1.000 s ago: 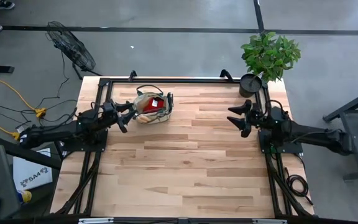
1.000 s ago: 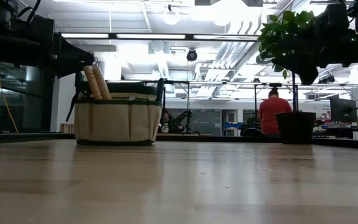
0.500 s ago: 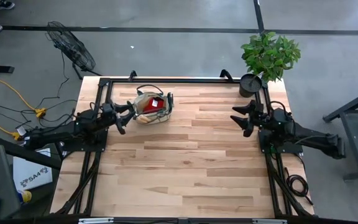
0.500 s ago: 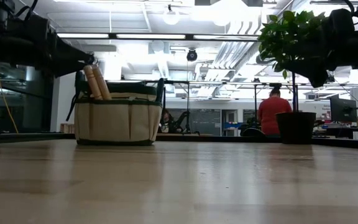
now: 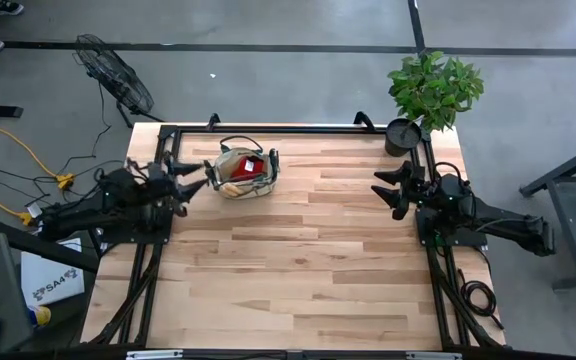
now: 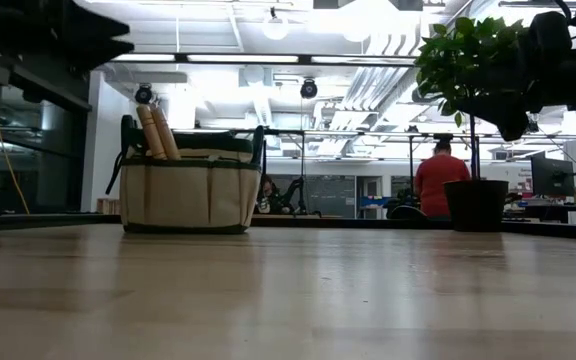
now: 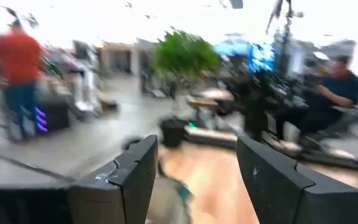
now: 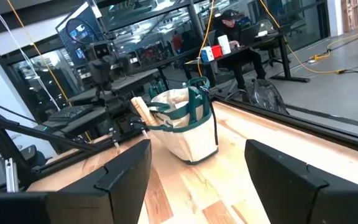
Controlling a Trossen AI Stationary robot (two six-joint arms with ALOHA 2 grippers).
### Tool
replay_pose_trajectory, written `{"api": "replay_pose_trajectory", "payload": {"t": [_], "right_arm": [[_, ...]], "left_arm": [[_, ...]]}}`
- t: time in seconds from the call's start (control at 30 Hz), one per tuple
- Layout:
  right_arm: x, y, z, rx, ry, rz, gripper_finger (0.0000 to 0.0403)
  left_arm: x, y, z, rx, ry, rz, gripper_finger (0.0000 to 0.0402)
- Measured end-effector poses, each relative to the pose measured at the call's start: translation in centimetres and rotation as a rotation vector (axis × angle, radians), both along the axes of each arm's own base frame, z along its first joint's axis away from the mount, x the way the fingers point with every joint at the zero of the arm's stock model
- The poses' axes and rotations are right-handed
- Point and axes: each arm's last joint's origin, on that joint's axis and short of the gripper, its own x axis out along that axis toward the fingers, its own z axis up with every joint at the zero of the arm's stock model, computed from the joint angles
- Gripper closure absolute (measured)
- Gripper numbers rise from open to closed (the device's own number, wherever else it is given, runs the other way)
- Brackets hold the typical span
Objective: Pick & Place Garden tools in Gardening bag
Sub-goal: Return to Home Position
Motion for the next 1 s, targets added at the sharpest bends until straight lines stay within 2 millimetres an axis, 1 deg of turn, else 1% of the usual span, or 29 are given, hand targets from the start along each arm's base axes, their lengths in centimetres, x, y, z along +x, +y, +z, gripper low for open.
{"api": "replay_pose_trajectory", "payload": {"t": [0.07,0.17,0.4,0.53,0.77,0.9,1.0], "right_arm": [[0.0,0.0,0.0,0.000,0.001,0.004,0.0151],[0.0,0.0,-0.1,-0.005,0.017,0.004,0.0151],[0.1,0.1,-0.6,-0.011,0.034,0.011,0.0151],[0.2,0.4,-0.5,-0.016,0.031,-0.003,0.0151],[0.2,0.6,-0.7,-0.012,0.043,-0.030,0.0151],[0.2,0.6,-0.7,-0.012,0.043,-0.042,0.0151],[0.2,0.6,-0.7,-0.022,0.048,-0.037,0.0151]], "left_arm": [[0.1,-0.1,-0.5,-0.038,0.043,-0.049,0.0188],[0.4,0.0,-1.5,-0.096,0.090,-0.047,0.0188],[1.5,0.2,-3.9,-0.143,0.019,-0.053,0.0188],[2.0,0.2,-5.3,-0.156,0.018,-0.049,0.0188],[2.2,-0.6,-5.8,-0.171,0.028,-0.056,0.0188],[2.2,-1.2,-6.4,-0.179,0.081,-0.026,0.0188],[2.2,-1.6,-6.5,-0.137,0.103,-0.009,0.0188]]}}
